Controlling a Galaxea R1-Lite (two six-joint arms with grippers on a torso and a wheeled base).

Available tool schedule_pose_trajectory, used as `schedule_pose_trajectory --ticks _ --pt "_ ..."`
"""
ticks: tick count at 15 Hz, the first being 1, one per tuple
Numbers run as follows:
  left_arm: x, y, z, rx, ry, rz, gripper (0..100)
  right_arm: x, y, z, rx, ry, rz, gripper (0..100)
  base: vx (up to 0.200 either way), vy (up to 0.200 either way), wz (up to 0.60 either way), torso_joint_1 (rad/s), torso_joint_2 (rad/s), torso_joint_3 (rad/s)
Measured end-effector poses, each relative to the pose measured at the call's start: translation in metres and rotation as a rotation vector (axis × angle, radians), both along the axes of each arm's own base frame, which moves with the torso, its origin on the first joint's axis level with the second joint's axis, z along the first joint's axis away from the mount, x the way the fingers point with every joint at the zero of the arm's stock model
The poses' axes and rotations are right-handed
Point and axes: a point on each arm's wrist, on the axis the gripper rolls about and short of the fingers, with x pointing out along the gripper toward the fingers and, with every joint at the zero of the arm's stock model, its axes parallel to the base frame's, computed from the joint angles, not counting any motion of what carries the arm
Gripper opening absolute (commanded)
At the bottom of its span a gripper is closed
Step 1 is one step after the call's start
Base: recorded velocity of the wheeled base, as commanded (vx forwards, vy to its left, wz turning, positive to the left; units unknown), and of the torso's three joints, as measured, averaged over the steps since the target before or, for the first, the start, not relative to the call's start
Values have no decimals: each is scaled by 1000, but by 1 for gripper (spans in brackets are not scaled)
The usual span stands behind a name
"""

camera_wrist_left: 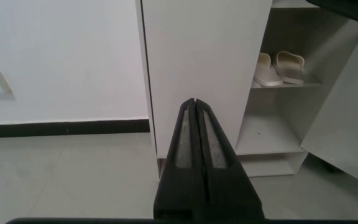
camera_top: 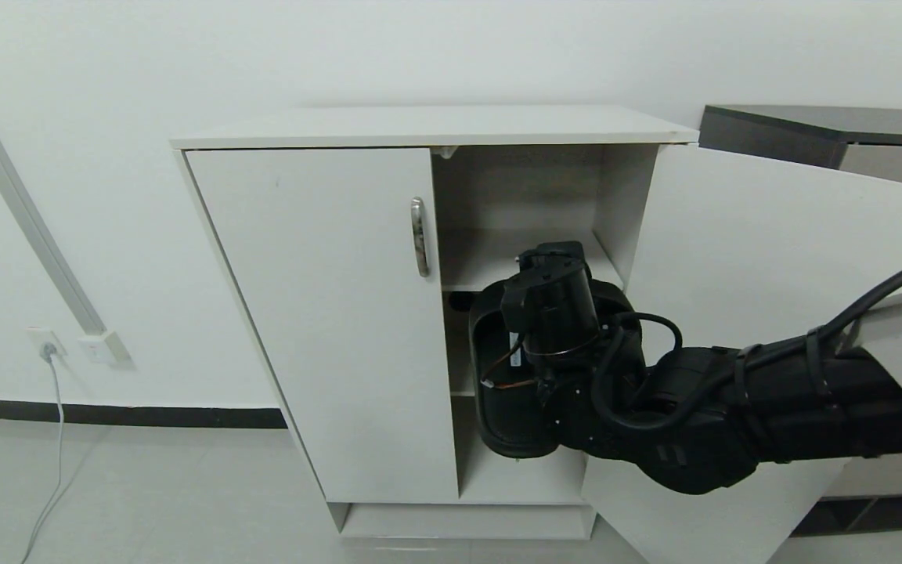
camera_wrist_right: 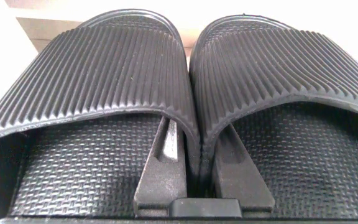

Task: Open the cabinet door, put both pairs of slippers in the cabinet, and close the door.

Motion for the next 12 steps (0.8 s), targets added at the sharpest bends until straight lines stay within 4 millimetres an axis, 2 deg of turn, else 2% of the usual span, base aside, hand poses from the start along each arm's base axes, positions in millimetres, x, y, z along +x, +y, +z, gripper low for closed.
schedule_pose_trajectory --ticks 9,12 --pt "0 0 0 0 0 -1 0 1 1 -2 -11 4 2 0 200 0 0 0 2 4" --pt "0 0 0 -1 3 0 0 1 1 -2 -14 3 3 0 0 0 0 0 0 0"
